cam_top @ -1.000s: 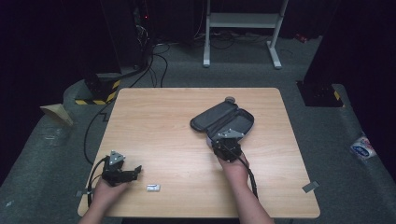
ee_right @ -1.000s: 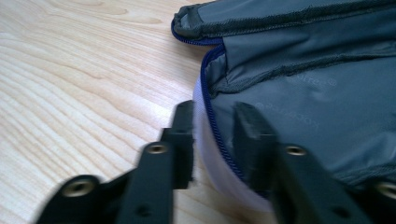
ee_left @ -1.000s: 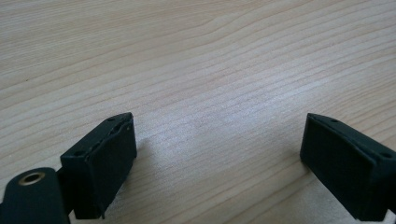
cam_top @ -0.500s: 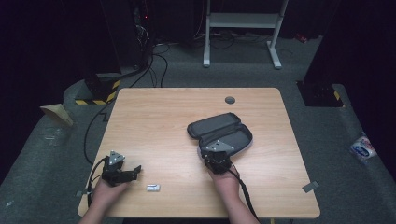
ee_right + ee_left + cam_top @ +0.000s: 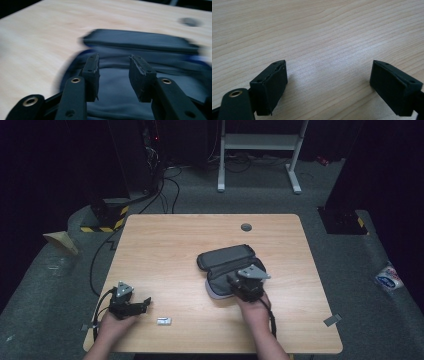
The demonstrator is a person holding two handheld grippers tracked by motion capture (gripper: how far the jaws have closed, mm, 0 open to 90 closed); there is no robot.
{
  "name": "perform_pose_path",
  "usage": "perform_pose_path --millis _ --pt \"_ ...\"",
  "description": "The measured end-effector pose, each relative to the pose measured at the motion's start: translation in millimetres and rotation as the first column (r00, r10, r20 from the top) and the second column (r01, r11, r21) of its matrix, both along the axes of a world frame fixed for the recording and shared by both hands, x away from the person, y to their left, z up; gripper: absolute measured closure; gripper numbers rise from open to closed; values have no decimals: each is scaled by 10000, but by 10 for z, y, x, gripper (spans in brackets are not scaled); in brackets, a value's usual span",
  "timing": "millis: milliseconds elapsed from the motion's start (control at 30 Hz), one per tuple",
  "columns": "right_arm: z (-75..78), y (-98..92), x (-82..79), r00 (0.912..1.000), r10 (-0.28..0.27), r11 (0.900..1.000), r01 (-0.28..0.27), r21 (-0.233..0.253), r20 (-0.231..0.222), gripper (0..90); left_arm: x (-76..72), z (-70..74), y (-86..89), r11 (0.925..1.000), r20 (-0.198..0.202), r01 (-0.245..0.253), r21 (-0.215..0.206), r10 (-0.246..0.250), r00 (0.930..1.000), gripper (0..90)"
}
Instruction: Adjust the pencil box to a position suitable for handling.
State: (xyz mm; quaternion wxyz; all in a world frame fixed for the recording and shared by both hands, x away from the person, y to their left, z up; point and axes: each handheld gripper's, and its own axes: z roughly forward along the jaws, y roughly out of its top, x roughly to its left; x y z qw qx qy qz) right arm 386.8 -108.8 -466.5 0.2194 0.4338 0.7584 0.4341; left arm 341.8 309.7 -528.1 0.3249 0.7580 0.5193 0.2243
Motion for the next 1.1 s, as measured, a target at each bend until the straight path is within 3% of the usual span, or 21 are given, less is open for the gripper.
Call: perform_pose_path --millis 100,133,200,333,400,467,600,667,700,733,833,867,900,933,1000,1100 --pt "23 -204 66 9980 -629 9980 630 -80 94 593 8 18 -9 9999 -105 69 78 -69 9999 172" --pt "33 -427 133 9921 -1253 9920 1254 -137 65 595 9 31 -20 10000 -182 47 81 -46 9998 213" --pt "33 -493 154 9897 -1433 9896 1433 -138 9 594 9 42 -44 9999 -193 69 -94 -71 9998 230" --pt "-19 -779 316 9759 -2177 9749 2167 -514 -159 538 17 144 -128 9997 147 202 -138 -200 9997 285" --pt "-30 -804 334 9741 -2253 9733 2240 -505 -208 531 11 186 -157 9992 179 277 -288 -272 9995 296" --pt "-72 -867 387 9686 -2413 9705 2406 -178 -602 514 11 253 -238 9980 374 387 -505 -369 9986 301" --pt "-117 -847 438 9709 -2305 9730 2289 -300 -649 522 43 353 -365 9966 723 557 -611 -512 9961 312" --pt "-145 -840 454 9704 -2322 9723 2297 -439 -662 591 75 447 -497 9951 1019 734 -659 -664 9926 340" --pt "-145 -840 454 9704 -2322 9723 2297 -439 -662 591 75 447 -497 9951 1019 734 -659 -664 9926 349" --pt "-164 -853 456 9640 -2478 9688 2454 -356 -965 639 104 489 -593 9915 1069 895 -944 -793 9911 358" --pt "-185 -854 466 9624 -2526 9672 2484 -522 -997 703 139 510 -709 9893 1176 1024 -1035 -901 9890 388" --pt "-217 -844 452 9618 -2532 9672 2494 -484 -1038 806 152 513 -775 9889 1257 1093 -1009 -963 9874 408" --pt "-228 -841 438 9646 -2464 9687 2421 -555 -941 836 170 498 -924 9876 1460 1320 -849 -1188 9821 441" --pt "-228 -841 438 9646 -2464 9687 2421 -555 -941 836 170 498 -924 9876 1460 1320 -849 -1188 9821 475" --pt "-253 -810 354 9694 -2302 9728 2268 -475 -853 856 166 459 -1059 9810 1259 1779 -769 -1674 9778 505" --pt "-285 -743 244 9714 -2207 9754 2199 -186 -874 850 141 423 -1102 9798 1190 1861 -733 -1767 9771 558"
